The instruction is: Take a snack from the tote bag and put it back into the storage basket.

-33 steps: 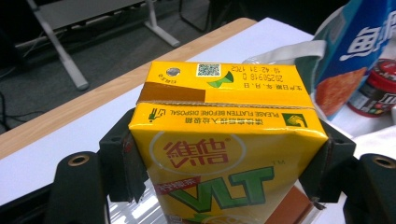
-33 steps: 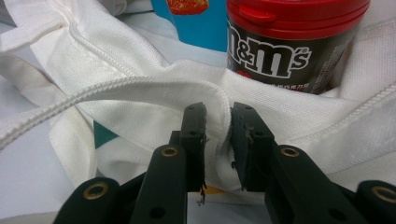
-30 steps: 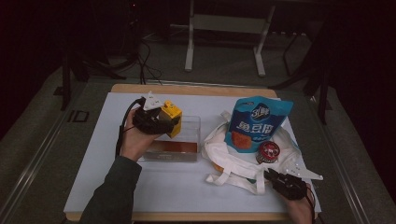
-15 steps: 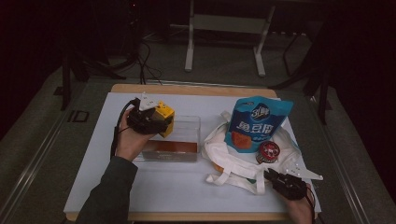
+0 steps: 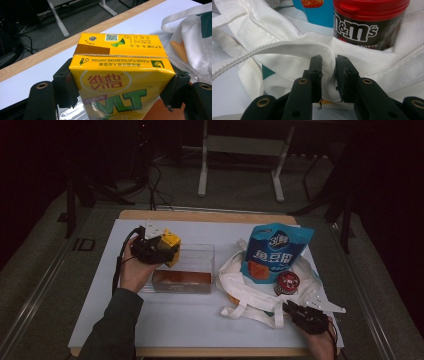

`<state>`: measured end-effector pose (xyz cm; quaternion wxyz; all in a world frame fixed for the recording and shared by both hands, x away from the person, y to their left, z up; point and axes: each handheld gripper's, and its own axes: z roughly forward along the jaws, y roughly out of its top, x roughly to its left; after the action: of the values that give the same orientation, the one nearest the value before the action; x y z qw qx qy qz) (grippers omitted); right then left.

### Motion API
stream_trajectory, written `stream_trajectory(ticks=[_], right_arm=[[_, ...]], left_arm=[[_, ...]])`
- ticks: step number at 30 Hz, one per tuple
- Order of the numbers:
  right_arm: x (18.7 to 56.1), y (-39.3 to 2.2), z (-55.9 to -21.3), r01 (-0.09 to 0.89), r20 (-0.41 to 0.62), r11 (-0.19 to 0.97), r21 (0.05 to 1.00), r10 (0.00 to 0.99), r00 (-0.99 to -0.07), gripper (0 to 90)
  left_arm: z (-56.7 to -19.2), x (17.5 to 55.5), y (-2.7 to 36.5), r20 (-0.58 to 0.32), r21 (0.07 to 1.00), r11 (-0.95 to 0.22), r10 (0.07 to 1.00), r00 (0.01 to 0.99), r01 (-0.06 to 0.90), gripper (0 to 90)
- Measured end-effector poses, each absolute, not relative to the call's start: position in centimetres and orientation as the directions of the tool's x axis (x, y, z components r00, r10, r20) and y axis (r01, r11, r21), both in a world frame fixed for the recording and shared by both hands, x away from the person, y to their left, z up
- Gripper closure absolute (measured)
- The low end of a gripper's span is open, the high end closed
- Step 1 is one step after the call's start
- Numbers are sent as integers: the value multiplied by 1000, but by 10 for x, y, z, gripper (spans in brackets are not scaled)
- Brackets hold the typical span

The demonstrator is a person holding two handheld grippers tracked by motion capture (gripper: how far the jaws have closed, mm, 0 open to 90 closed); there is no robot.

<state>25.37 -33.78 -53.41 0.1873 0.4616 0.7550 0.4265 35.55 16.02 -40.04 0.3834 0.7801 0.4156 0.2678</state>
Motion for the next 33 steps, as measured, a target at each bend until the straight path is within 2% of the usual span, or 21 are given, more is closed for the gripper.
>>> stream_trajectory(ticks=[16, 33], right_arm=[[254, -338, -534, 538, 112, 209, 817, 857, -503, 748], [254, -338, -534, 538, 113, 207, 817, 857, -502, 748]], left_arm=[[-419, 359, 181, 79, 812, -317, 891, 447, 489, 287], [-435, 369, 184, 78, 799, -296, 914, 399, 523, 287]])
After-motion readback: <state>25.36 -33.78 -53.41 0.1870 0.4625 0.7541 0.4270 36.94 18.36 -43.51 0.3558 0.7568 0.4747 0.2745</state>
